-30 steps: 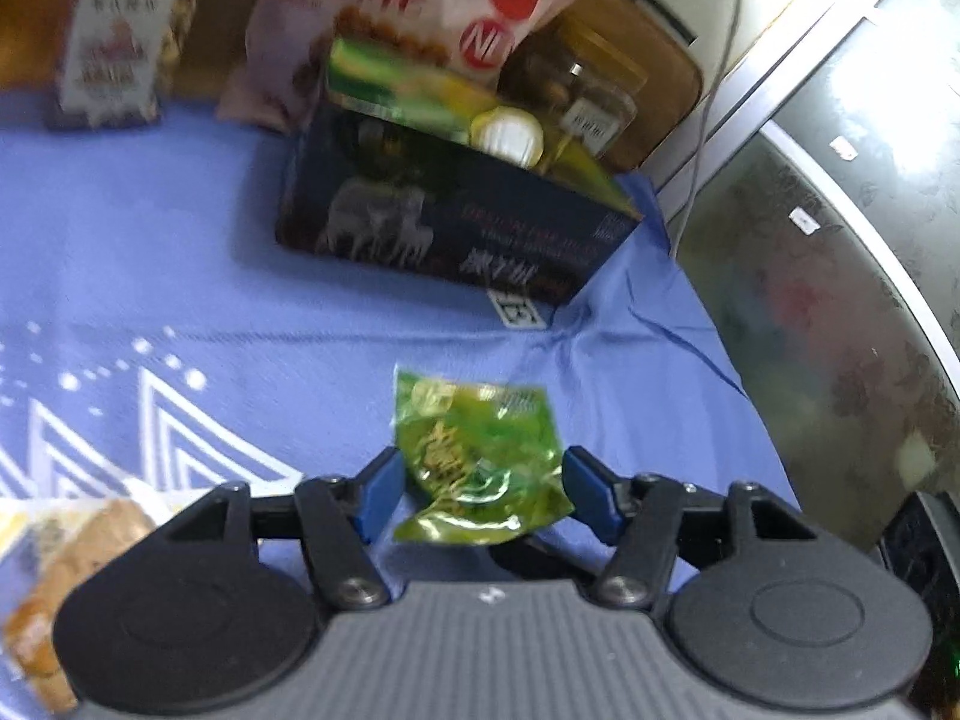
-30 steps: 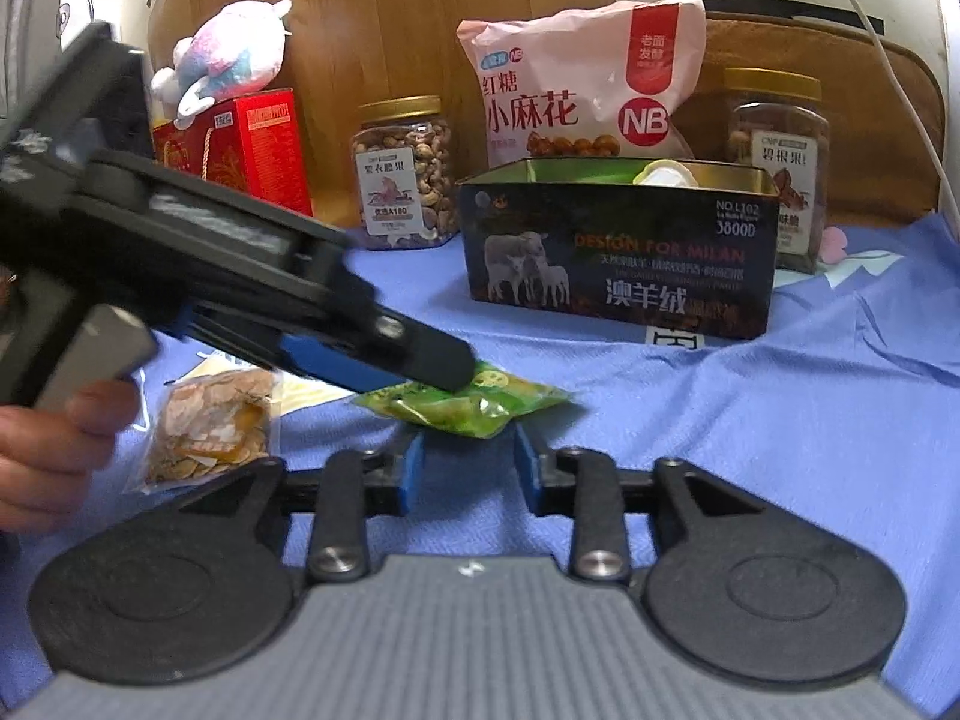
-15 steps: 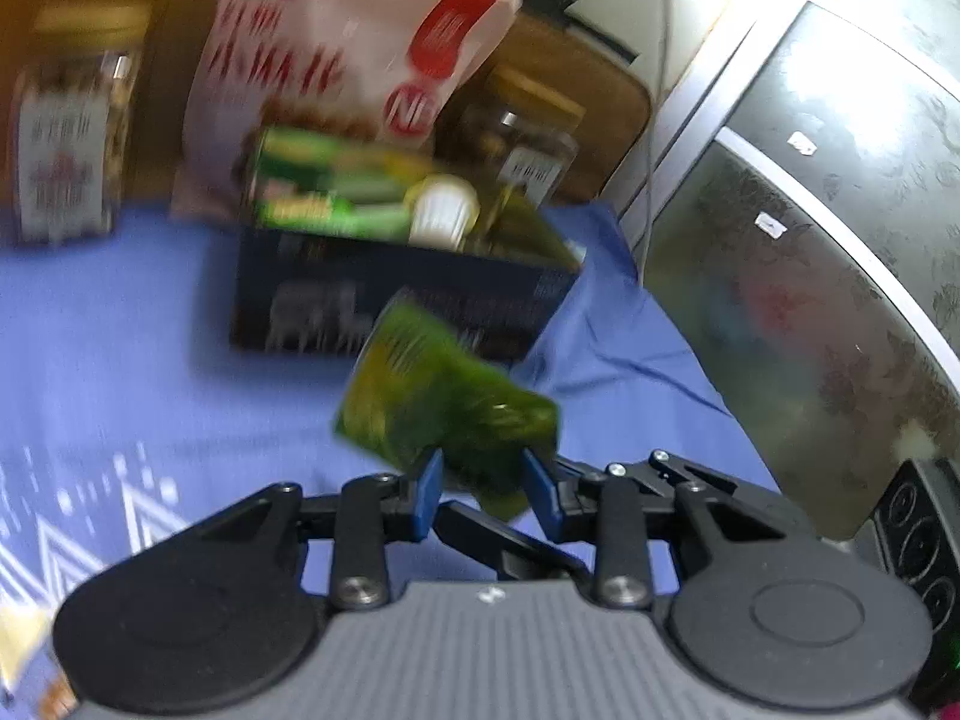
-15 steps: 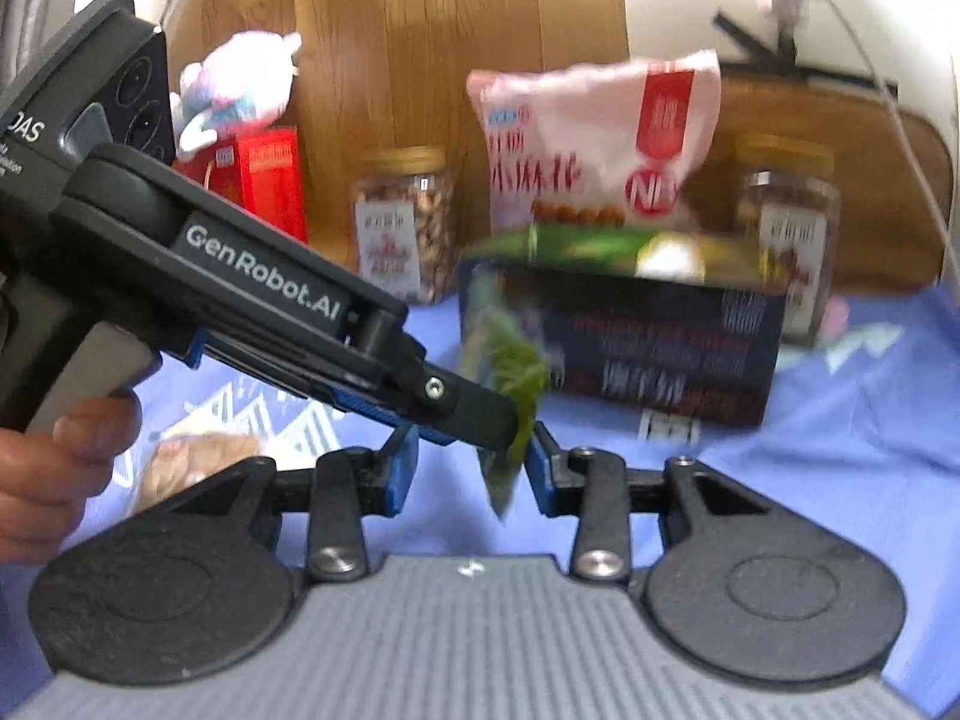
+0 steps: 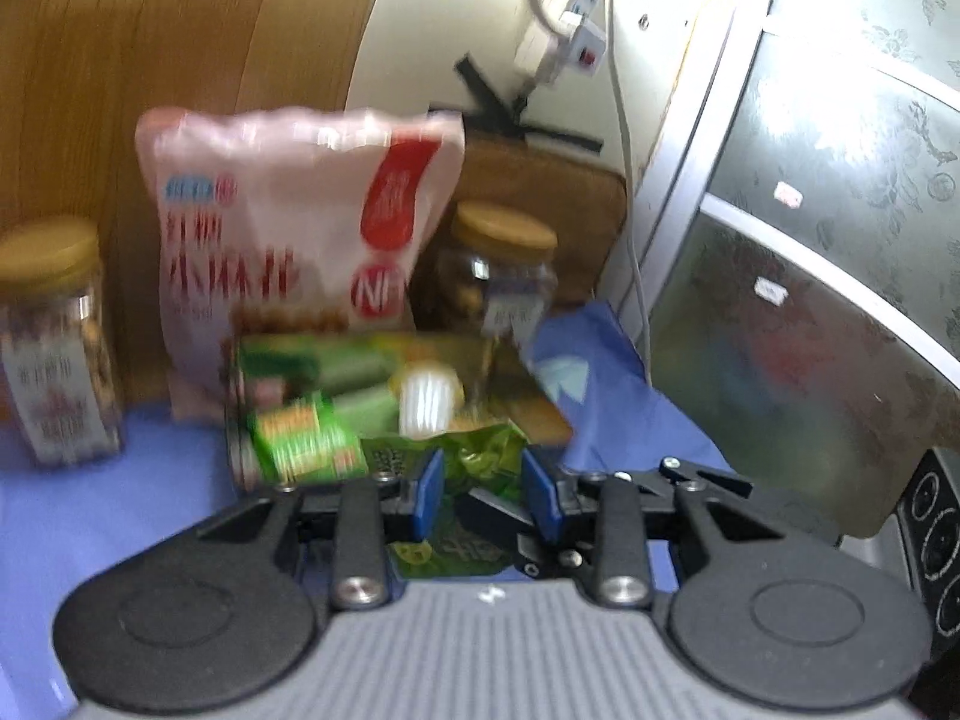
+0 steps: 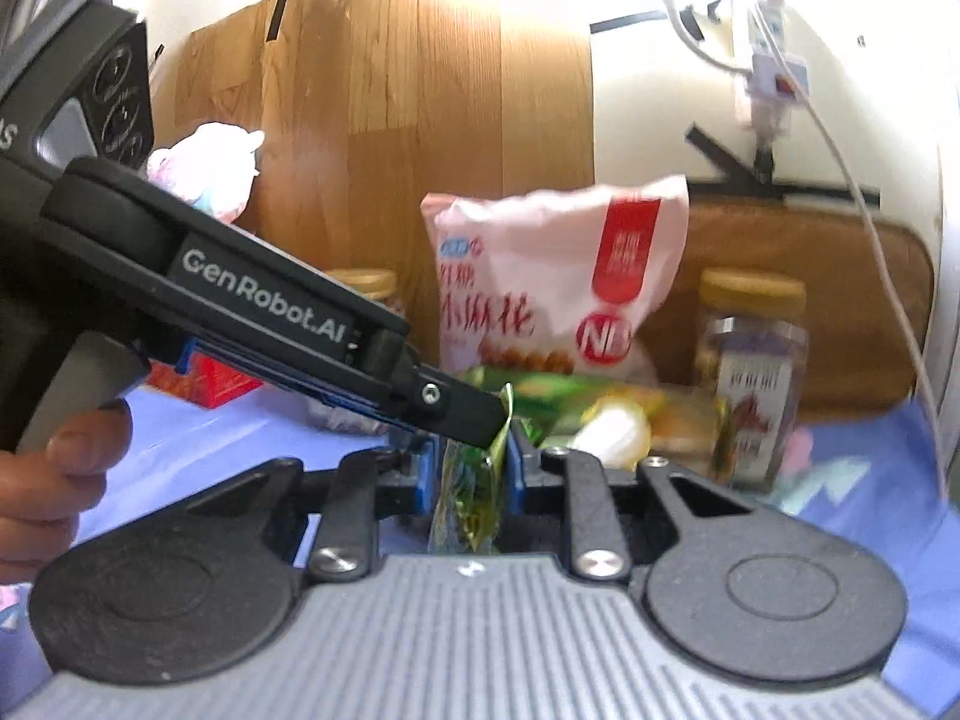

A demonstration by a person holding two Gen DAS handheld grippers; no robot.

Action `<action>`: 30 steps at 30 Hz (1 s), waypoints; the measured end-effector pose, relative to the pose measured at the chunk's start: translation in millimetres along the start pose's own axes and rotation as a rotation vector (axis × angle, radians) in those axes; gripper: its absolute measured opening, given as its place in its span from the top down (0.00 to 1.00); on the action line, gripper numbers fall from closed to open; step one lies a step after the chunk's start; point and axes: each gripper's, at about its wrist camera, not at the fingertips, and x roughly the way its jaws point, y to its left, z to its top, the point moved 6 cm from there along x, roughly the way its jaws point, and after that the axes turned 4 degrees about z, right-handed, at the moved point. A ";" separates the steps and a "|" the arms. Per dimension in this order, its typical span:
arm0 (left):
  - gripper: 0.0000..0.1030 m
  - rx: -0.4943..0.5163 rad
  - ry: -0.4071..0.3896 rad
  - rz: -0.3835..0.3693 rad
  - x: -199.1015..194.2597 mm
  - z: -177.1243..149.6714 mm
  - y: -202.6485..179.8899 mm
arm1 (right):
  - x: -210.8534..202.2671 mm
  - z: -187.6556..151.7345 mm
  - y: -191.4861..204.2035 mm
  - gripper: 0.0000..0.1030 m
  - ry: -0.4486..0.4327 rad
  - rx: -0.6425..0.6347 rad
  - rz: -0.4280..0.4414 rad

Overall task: Organize snacks
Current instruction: 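Carry the green pastry into the tin and open the left tool, then move the left tool toward the almond packet with orange label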

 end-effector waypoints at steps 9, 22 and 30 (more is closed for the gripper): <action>0.63 -0.036 -0.070 0.093 44.5 53.6 27.3 | 59.4 26.7 -36.2 0.49 -0.070 -0.061 -0.022; 0.53 -0.189 -0.080 0.113 -21.3 7.3 88.7 | 8.2 -2.1 -24.7 0.43 -0.043 0.082 -0.017; 0.53 -0.339 0.043 0.241 -77.6 -82.2 149.1 | 11.6 -43.0 66.0 0.43 0.243 0.044 0.290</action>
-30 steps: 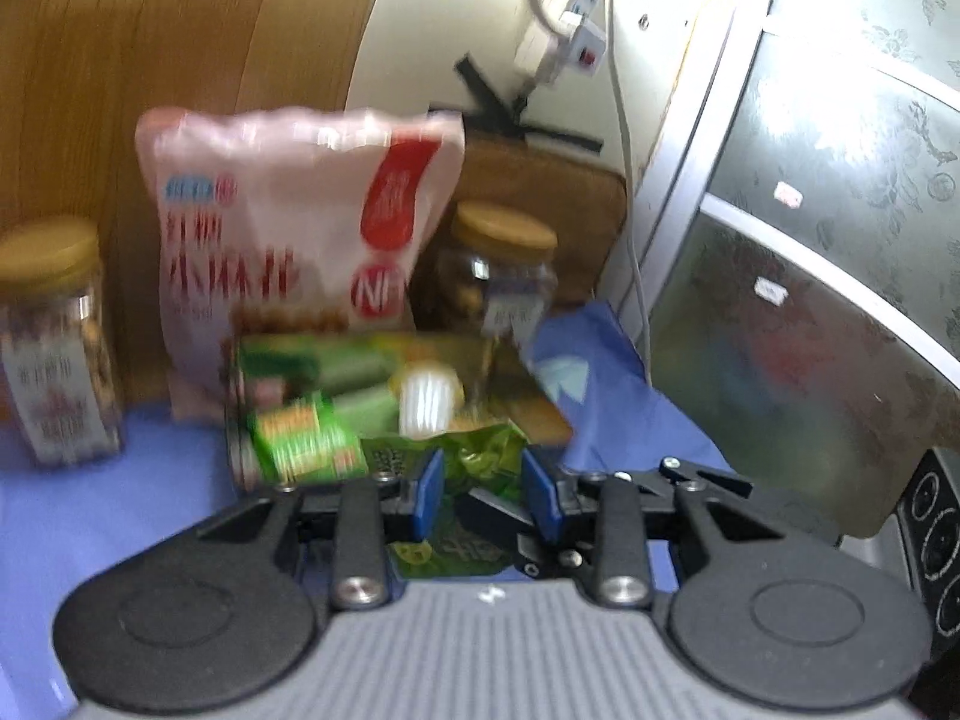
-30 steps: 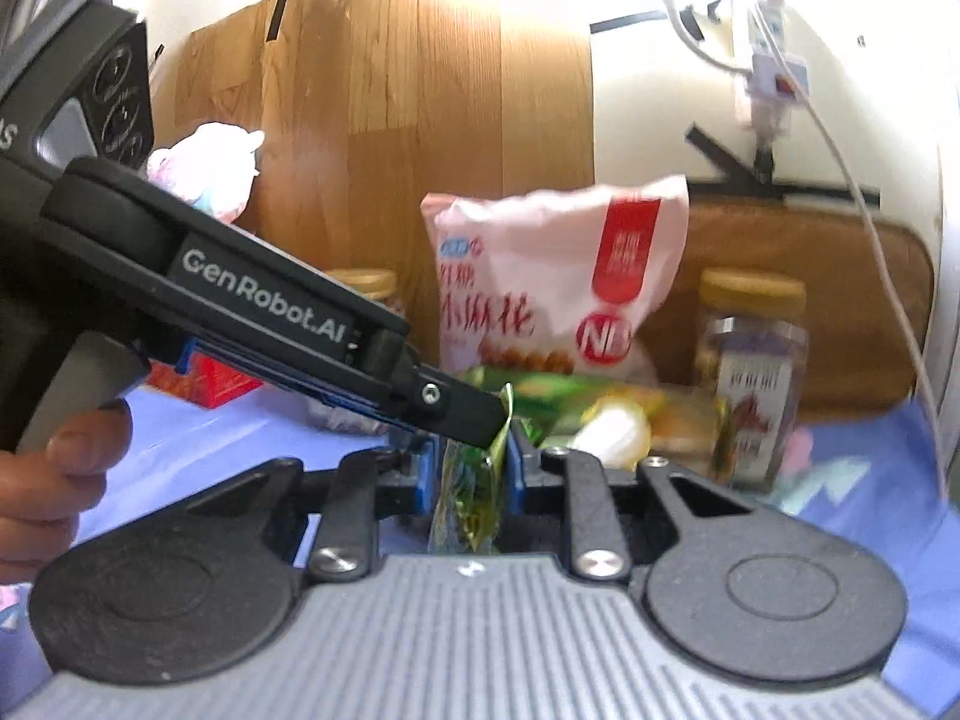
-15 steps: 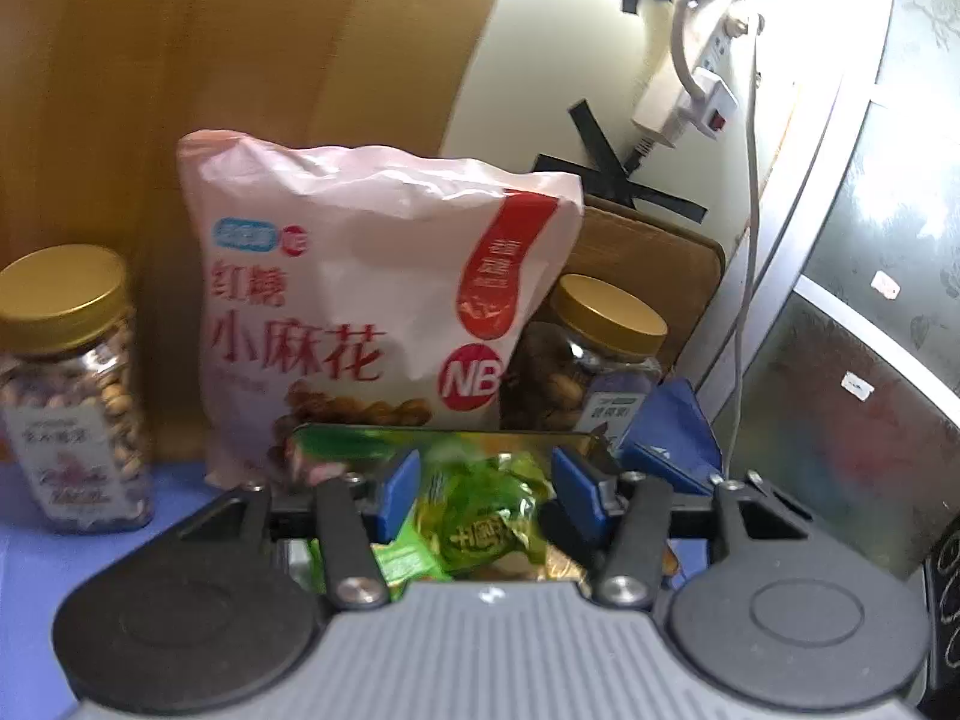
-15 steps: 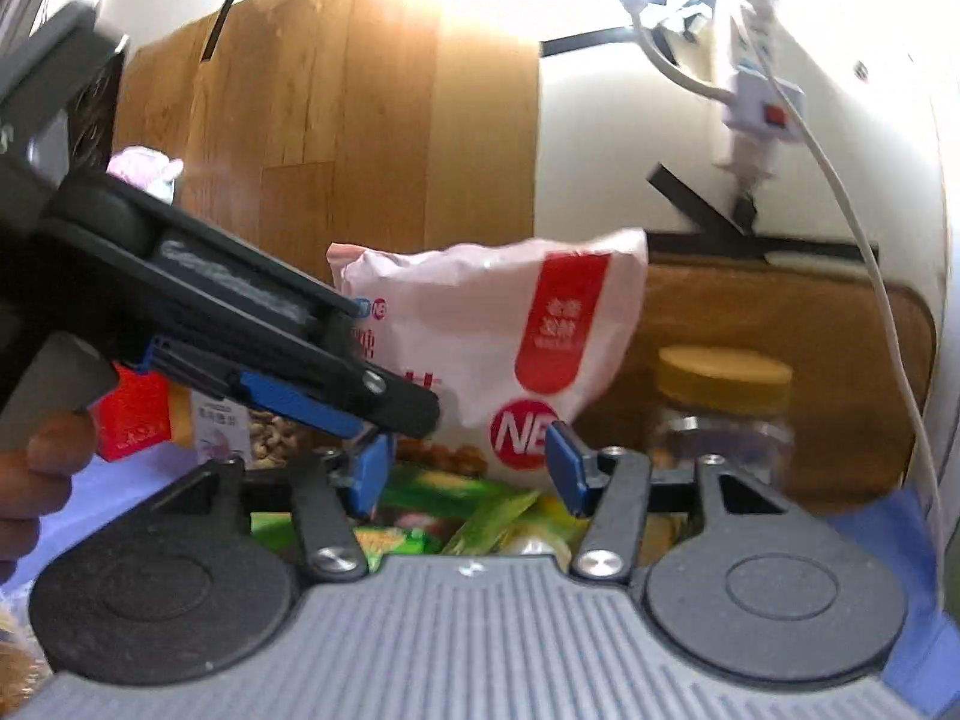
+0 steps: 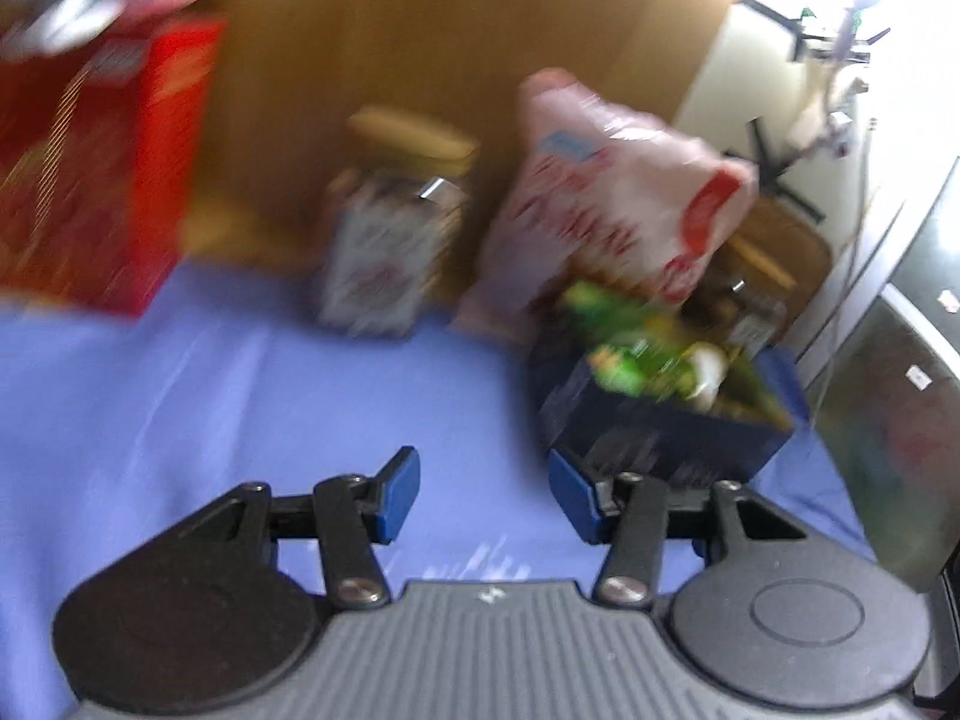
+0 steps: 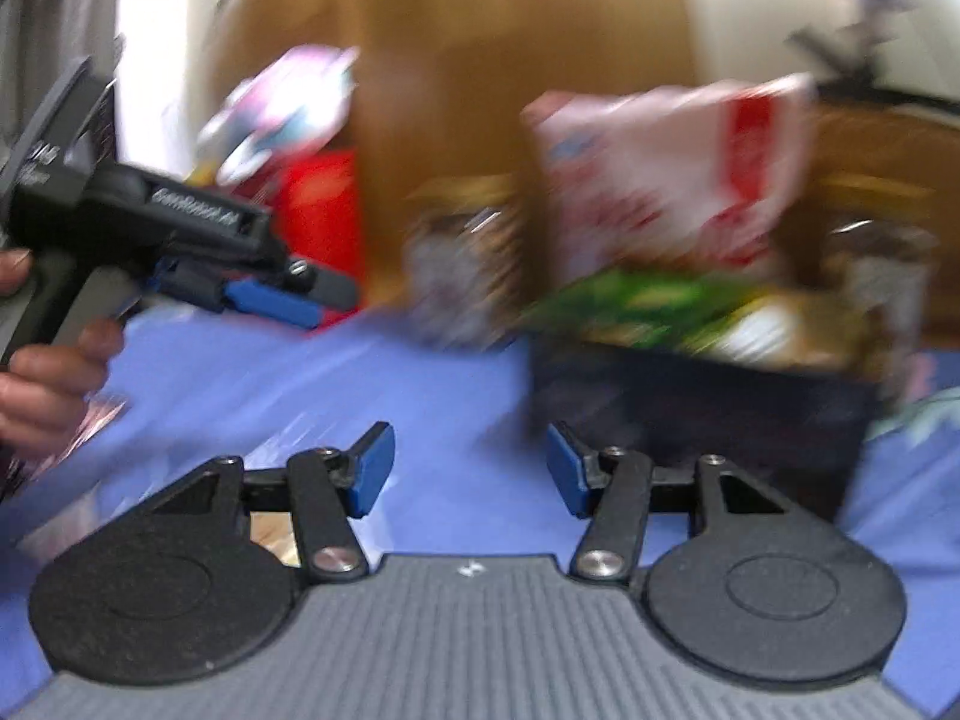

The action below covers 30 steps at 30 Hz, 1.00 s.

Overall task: Organize snacks
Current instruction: 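Move the left tool toward the almond packet with orange label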

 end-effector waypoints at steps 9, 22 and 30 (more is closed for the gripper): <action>0.50 0.011 0.083 -0.069 -25.0 -65.2 22.6 | -1.0 -32.9 69.1 0.29 0.156 -0.116 0.122; 0.25 0.166 0.061 0.051 -14.1 -89.6 2.4 | -2.9 -54.8 92.8 0.16 0.162 -0.164 0.056; 0.21 0.203 0.056 0.128 -11.8 -92.4 -5.9 | -3.3 -53.8 92.7 0.21 0.153 -0.140 0.035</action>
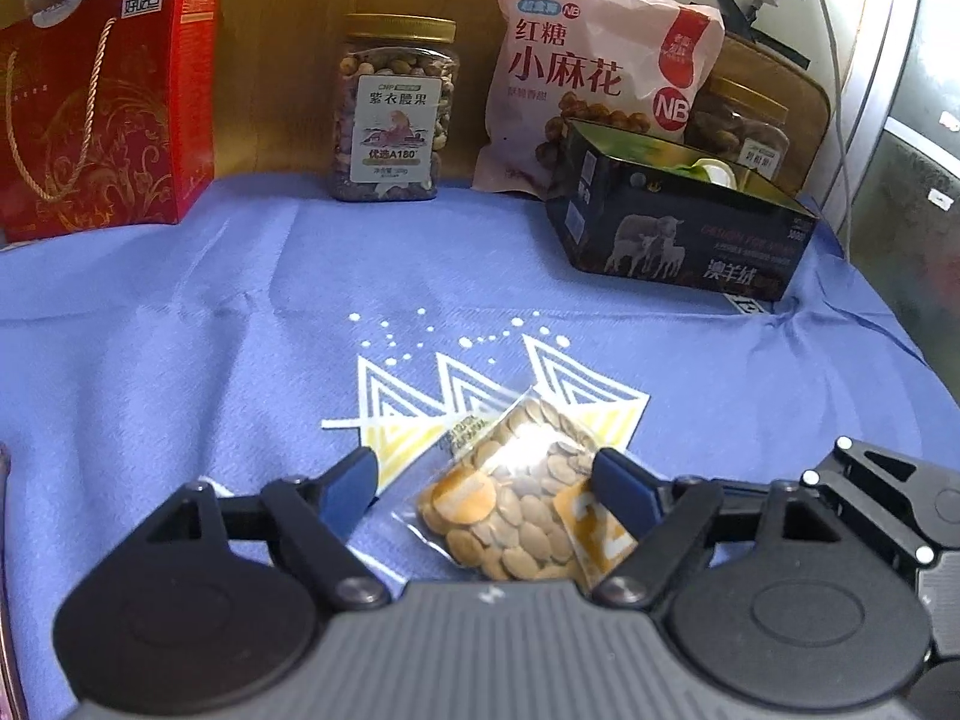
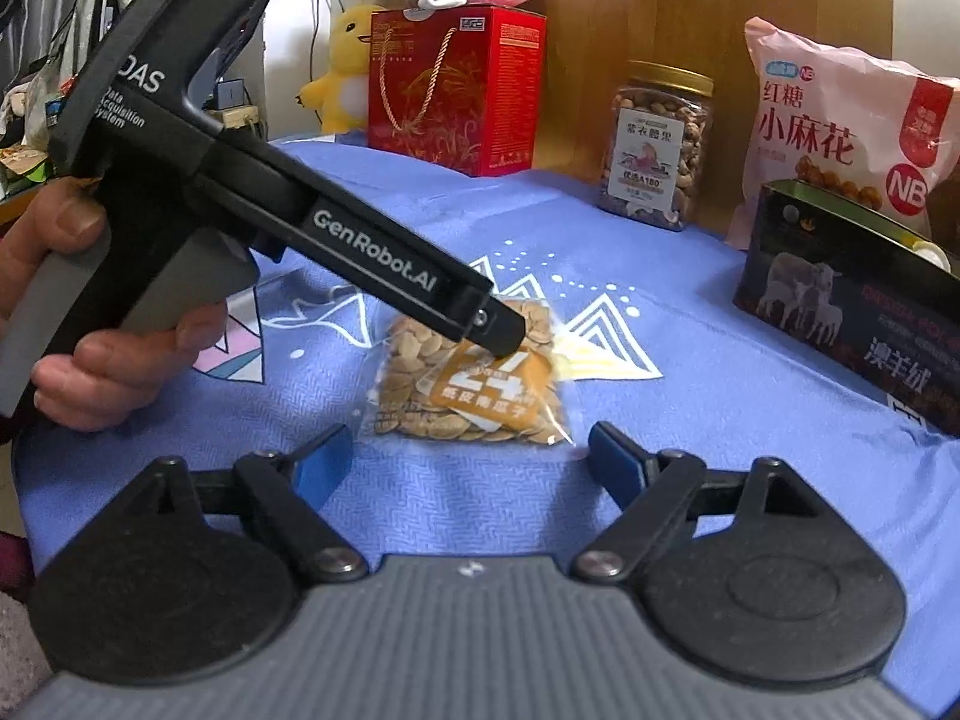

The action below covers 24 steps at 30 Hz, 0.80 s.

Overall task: Organize snacks
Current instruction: 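Move the left tool toward the almond packet with orange label, then close the right tool on the almond packet and lift it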

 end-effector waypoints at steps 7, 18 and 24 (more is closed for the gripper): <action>0.13 -0.024 0.016 0.051 -3.8 -2.8 4.1 | -4.3 1.5 -9.9 0.63 -0.042 0.085 -0.043; 0.13 -0.062 0.039 0.061 -8.6 -3.5 7.0 | -5.5 0.1 -21.3 0.73 -0.053 0.187 -0.021; 0.15 -0.180 0.069 -0.062 -26.9 -10.9 24.8 | -11.6 2.3 -58.0 0.73 -0.004 0.380 0.069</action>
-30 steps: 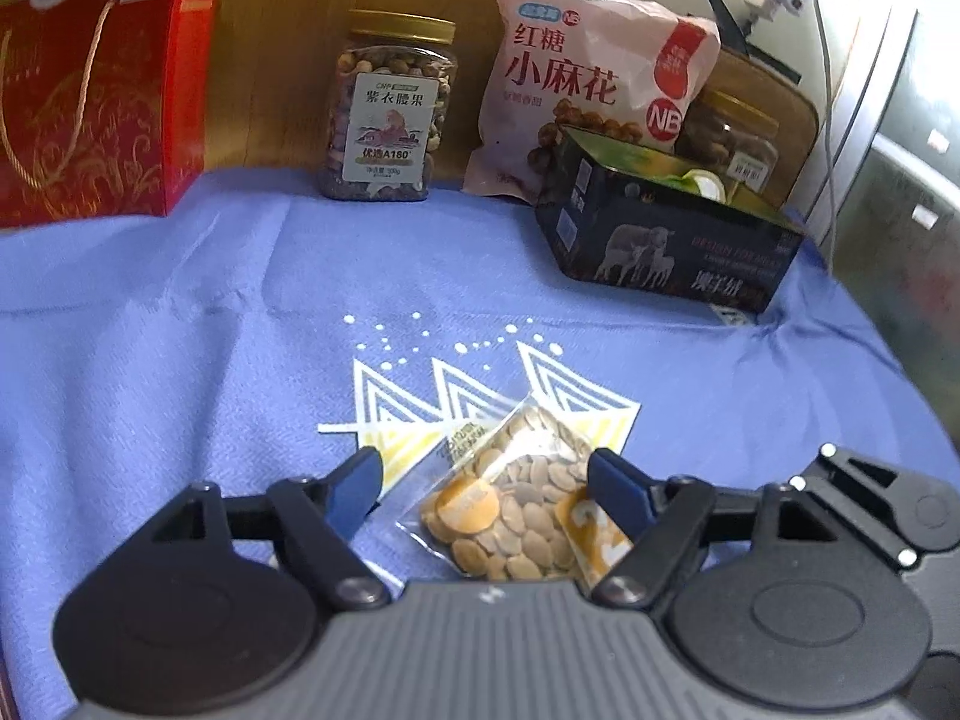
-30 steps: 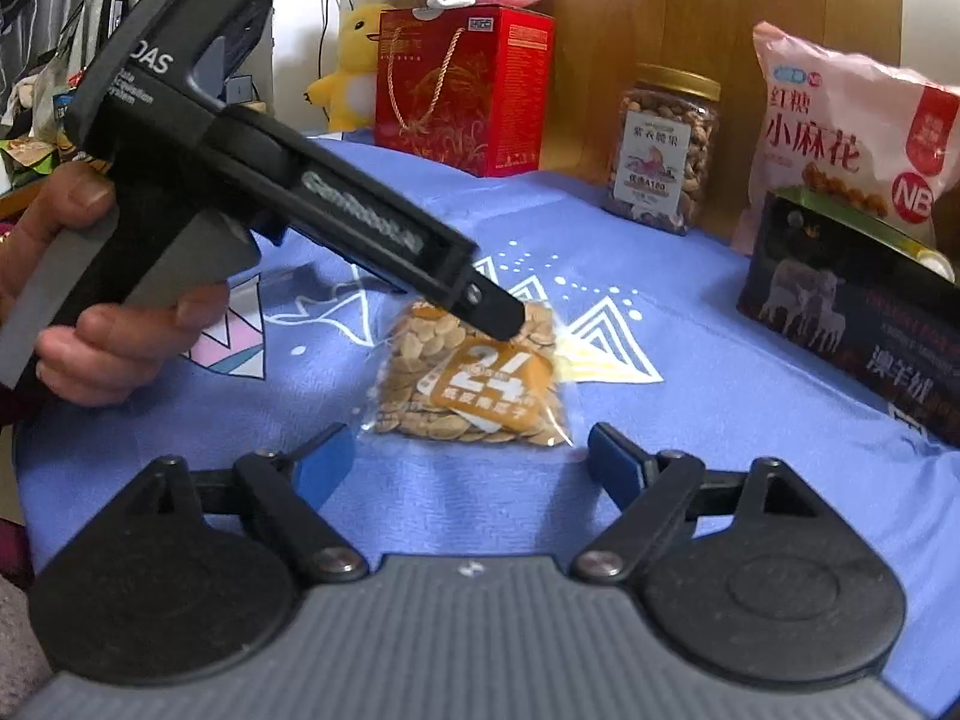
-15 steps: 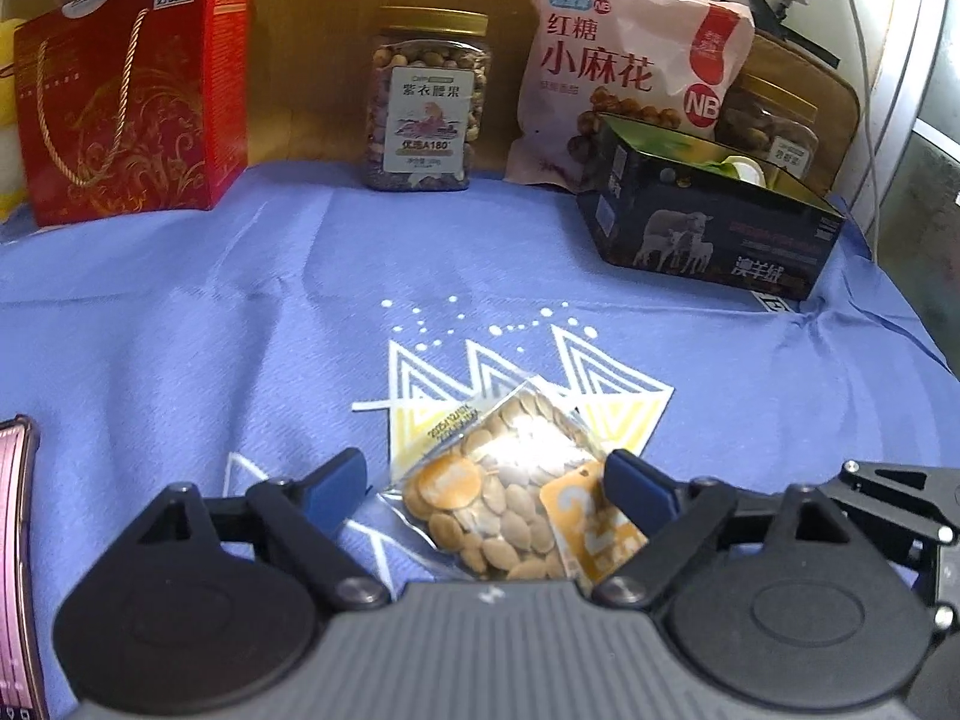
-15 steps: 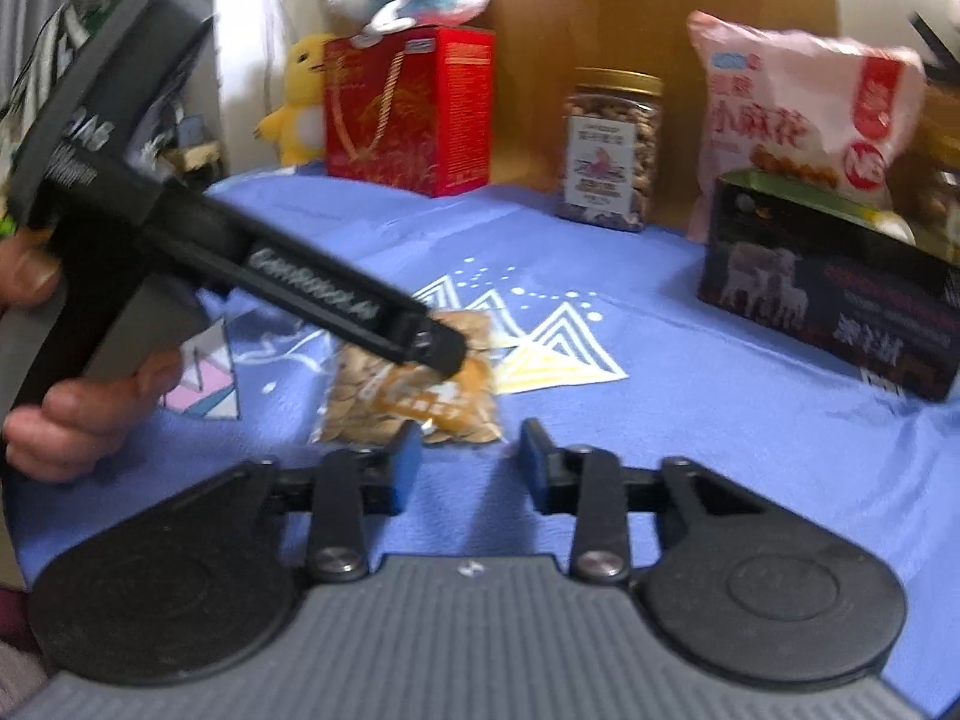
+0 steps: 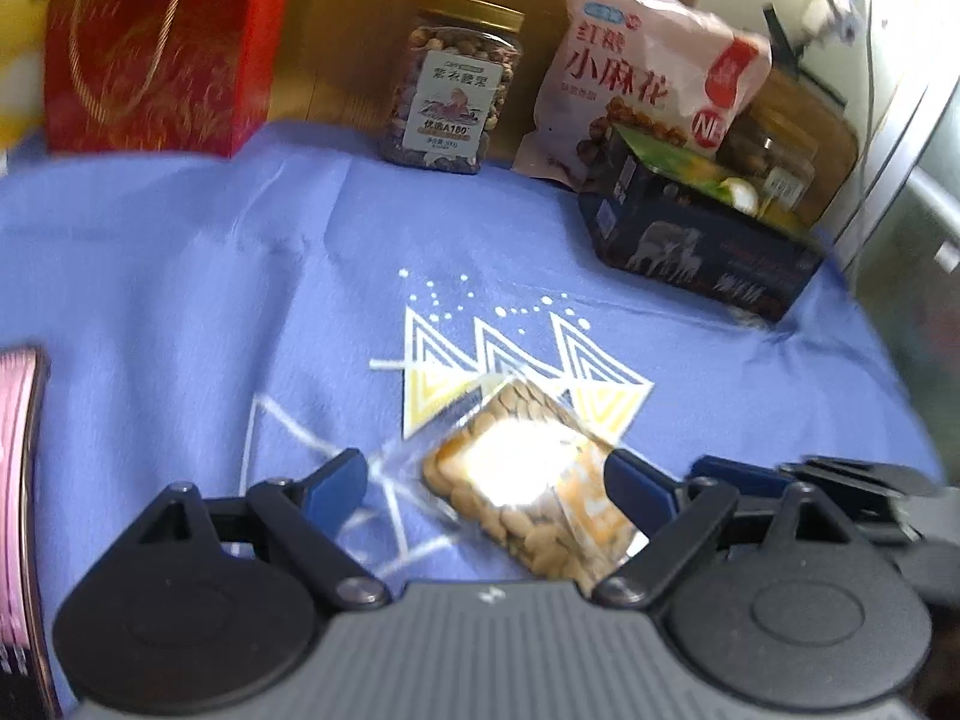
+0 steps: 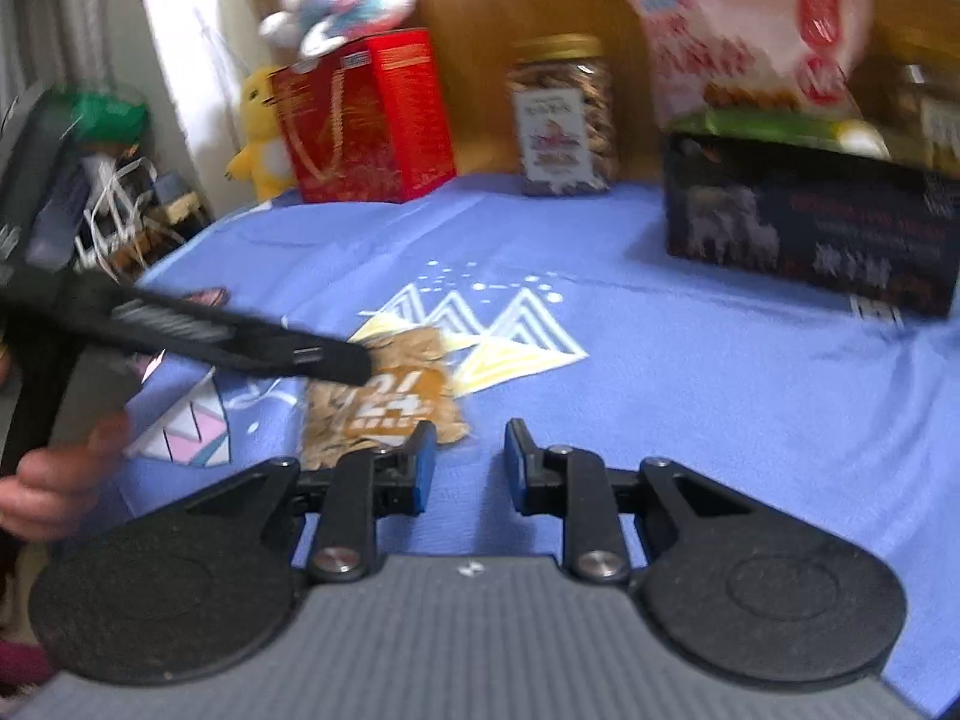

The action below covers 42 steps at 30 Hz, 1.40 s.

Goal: Organize snacks

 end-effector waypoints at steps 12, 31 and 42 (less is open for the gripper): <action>0.30 -0.067 0.010 -0.105 -5.0 -10.2 1.5 | 17.8 8.5 -16.1 0.72 0.074 0.308 0.219; 0.70 -0.137 0.003 -0.218 4.2 -9.7 1.0 | 17.2 0.5 -7.8 0.84 0.062 0.436 0.399; 0.70 -0.038 0.030 -0.265 13.6 -14.7 -40.5 | -13.8 -21.2 -26.5 0.85 -0.015 0.499 0.352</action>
